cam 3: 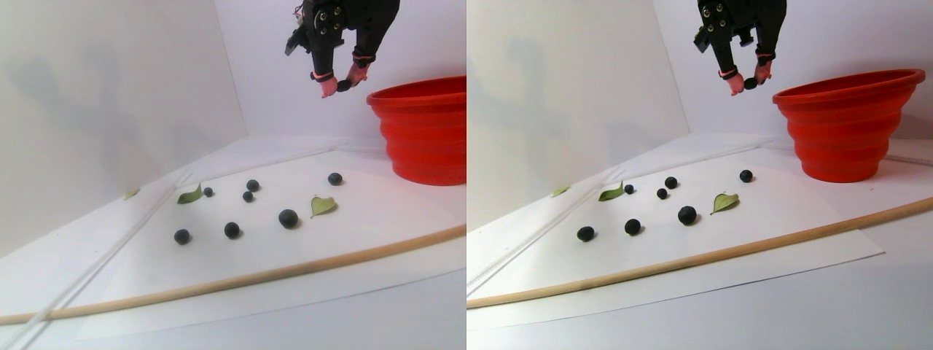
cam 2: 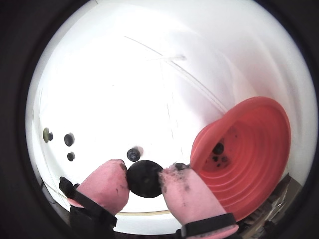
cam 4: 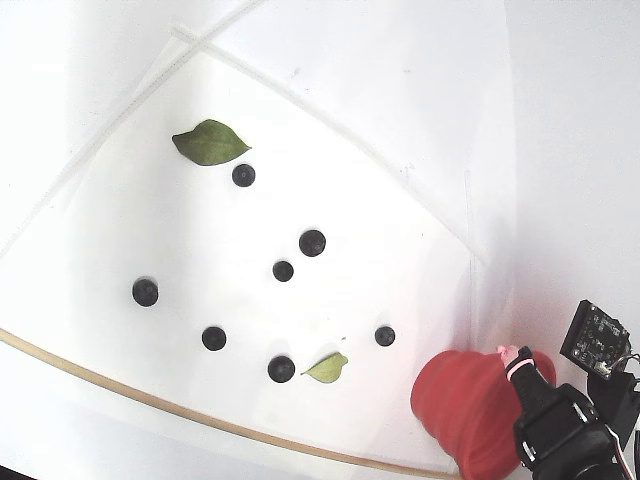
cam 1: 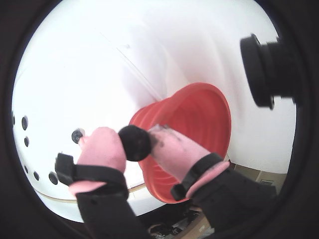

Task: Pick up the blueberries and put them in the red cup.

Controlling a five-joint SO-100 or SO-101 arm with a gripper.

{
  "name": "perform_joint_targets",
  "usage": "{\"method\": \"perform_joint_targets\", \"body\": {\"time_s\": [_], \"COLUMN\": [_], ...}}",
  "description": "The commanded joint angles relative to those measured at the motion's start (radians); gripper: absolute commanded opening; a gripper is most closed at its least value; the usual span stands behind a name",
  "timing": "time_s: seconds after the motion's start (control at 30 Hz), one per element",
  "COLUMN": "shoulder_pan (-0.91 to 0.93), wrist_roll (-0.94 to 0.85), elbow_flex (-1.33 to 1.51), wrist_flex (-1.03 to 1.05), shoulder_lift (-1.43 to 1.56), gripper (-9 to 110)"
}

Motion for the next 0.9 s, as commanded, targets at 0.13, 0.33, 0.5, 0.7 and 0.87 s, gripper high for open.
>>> {"method": "perform_joint_targets", "body": {"time_s": [0.13,0.33,0.5,0.7,0.87], "shoulder_pan": [0.041,0.08,0.11,0.146,0.183], "wrist_roll": [-0.025,-0.041,-0.049,-0.061,-0.074], "elbow_flex": [-0.012,-0.012,-0.017,-0.003,0.018], "wrist_flex": [0.026,0.061,0.091,0.127,0.13], "shoulder_lift": [0.137,0.172,0.193,0.236,0.255], "gripper": [11,11,11,11,11]}}
